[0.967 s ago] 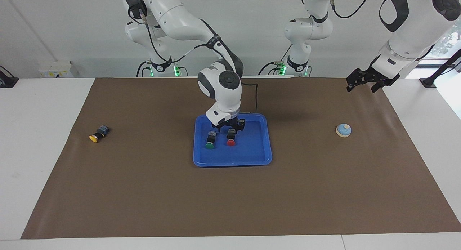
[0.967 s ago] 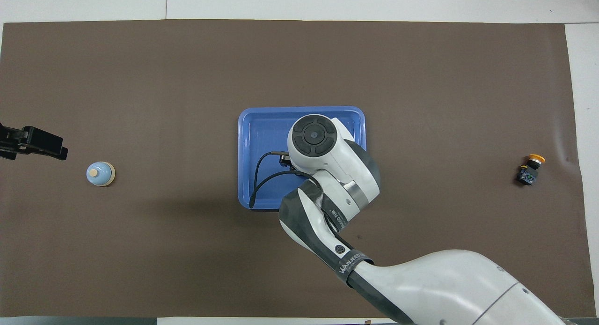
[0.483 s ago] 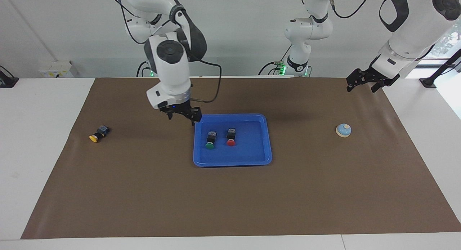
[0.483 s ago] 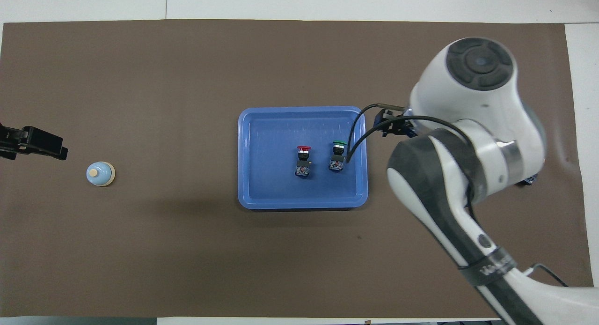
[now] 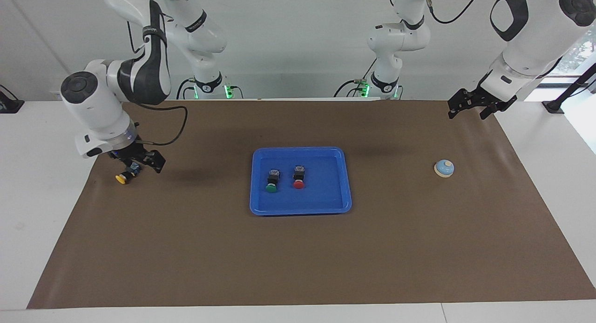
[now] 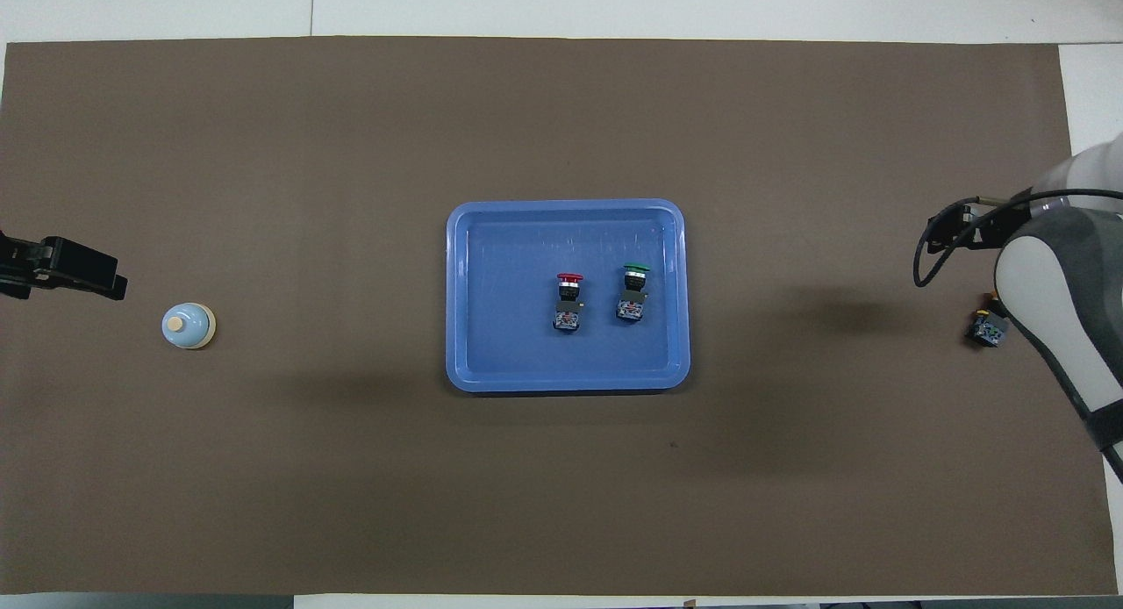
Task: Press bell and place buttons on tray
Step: 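Move the right gripper to the yellow button and grasp it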
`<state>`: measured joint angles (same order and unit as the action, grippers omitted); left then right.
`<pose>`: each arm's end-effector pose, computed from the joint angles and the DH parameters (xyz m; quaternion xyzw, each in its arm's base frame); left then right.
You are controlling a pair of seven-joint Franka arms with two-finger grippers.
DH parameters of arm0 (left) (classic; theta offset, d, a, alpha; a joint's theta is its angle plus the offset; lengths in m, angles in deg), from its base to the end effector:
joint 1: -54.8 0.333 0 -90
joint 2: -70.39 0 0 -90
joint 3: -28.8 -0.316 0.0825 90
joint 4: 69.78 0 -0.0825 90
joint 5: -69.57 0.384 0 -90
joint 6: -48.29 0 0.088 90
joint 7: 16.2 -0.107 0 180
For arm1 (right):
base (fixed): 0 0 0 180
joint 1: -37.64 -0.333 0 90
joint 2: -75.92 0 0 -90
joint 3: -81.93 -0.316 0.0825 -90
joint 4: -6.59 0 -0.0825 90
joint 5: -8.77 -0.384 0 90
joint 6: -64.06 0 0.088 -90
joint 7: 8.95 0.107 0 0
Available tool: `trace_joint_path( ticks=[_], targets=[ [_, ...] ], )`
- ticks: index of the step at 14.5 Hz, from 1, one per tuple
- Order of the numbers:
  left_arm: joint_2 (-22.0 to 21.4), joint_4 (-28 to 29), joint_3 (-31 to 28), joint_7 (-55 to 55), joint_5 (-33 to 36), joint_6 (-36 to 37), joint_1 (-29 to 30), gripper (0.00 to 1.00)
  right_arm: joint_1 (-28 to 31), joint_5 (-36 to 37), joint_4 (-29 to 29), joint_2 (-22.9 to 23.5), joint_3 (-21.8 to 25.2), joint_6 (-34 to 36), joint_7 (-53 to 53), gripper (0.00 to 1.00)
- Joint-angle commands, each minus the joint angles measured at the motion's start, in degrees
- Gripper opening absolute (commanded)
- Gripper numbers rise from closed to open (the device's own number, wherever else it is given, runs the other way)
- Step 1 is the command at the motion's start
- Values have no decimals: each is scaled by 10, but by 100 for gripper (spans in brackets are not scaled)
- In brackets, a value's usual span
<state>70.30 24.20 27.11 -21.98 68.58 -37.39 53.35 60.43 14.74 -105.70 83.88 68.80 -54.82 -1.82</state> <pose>0.5425 0.0003 0.5869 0.9962 -0.0482 -0.0710 0.0124 0.5743 -0.1067 0.4054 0.9921 -0.1214 -0.0104 0.0294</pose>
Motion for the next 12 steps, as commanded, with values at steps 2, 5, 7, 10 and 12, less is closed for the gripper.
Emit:
trace_joint_path(
  ticks=[2,5,7,10,12],
  targets=[
    [-7,2,-4,4,-9,9,-3,100,59,4,-114,-37,-10,-122,1,100],
    [-7,2,-4,4,-9,9,-3,100,84,4,-157,-34,-8,-189,22,100],
    [-7,2,-4,4,-9,9,-3,100,99,5,-166,-33,-9,-194,28,100],
    [-7,2,-4,4,-9,9,-3,100,107,5,-188,-24,-9,-219,60,100],
    [-7,2,-4,4,-9,9,-2,100,125,5,-195,3,-9,-248,61,100]
  ],
)
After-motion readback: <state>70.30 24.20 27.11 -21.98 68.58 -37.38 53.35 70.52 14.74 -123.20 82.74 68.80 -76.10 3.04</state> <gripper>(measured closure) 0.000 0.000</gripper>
